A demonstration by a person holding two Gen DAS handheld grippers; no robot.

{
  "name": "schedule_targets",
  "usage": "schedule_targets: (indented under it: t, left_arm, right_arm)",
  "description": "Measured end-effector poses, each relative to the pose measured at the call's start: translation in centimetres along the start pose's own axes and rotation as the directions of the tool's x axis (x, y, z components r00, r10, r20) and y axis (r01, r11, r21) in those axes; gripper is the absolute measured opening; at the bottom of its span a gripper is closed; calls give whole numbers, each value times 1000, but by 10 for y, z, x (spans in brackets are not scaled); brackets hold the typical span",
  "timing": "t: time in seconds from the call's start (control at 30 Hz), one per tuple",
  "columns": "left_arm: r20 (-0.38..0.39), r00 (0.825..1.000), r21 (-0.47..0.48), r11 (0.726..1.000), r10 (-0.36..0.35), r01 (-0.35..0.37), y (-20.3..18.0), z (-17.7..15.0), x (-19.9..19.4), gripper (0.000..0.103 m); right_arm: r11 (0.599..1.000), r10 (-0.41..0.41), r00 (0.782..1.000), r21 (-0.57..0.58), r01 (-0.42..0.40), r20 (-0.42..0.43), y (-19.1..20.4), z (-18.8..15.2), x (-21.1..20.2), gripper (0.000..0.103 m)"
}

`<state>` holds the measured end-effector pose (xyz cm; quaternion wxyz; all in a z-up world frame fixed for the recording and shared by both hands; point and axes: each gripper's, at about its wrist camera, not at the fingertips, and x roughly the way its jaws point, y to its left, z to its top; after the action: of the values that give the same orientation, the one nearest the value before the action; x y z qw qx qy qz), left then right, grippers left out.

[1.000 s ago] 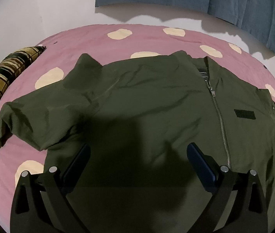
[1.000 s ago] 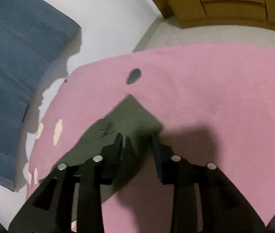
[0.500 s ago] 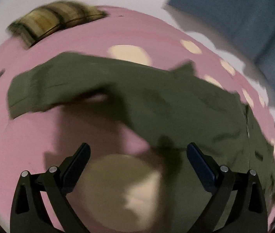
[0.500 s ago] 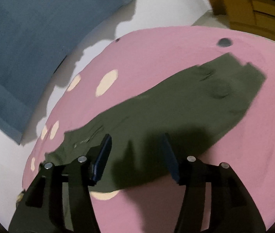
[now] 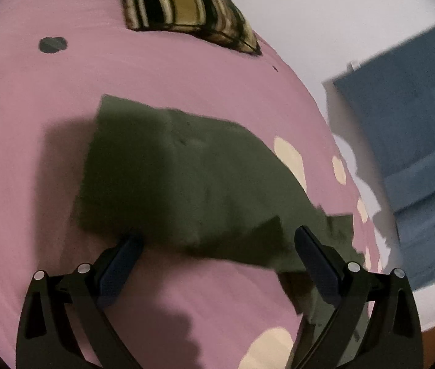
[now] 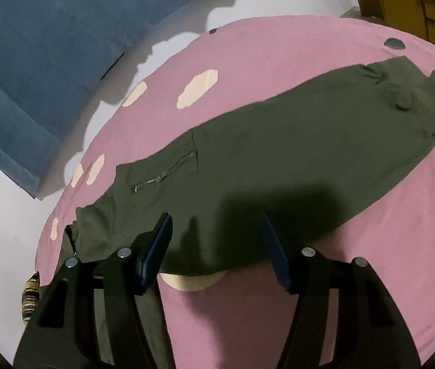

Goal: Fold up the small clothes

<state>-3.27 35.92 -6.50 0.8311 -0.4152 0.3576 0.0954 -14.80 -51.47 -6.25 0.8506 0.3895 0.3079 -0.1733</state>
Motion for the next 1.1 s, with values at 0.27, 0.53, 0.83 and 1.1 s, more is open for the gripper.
schedule_targets:
  t: [0.27, 0.53, 0.83, 1.1]
  left_arm:
    - [67, 991, -59, 992, 118, -114, 24, 11, -11, 55]
    - [74, 988, -24, 991, 133, -131, 29, 17, -16, 26]
    - [183, 956, 50, 969, 230, -243, 33, 45, -40, 25]
    - [179, 935, 117, 937, 306, -329, 38, 28, -29, 29]
  right_arm:
    - [1000, -7, 1000, -12, 7, -1, 6, -6, 4, 65]
    - [1000, -9, 1000, -15, 9, 1, 6, -9, 6, 65]
    - [1000, -8, 1000, 8, 7, 14, -3, -5, 4, 65]
    - [994, 23, 999, 102, -27, 37, -30, 7, -11, 67]
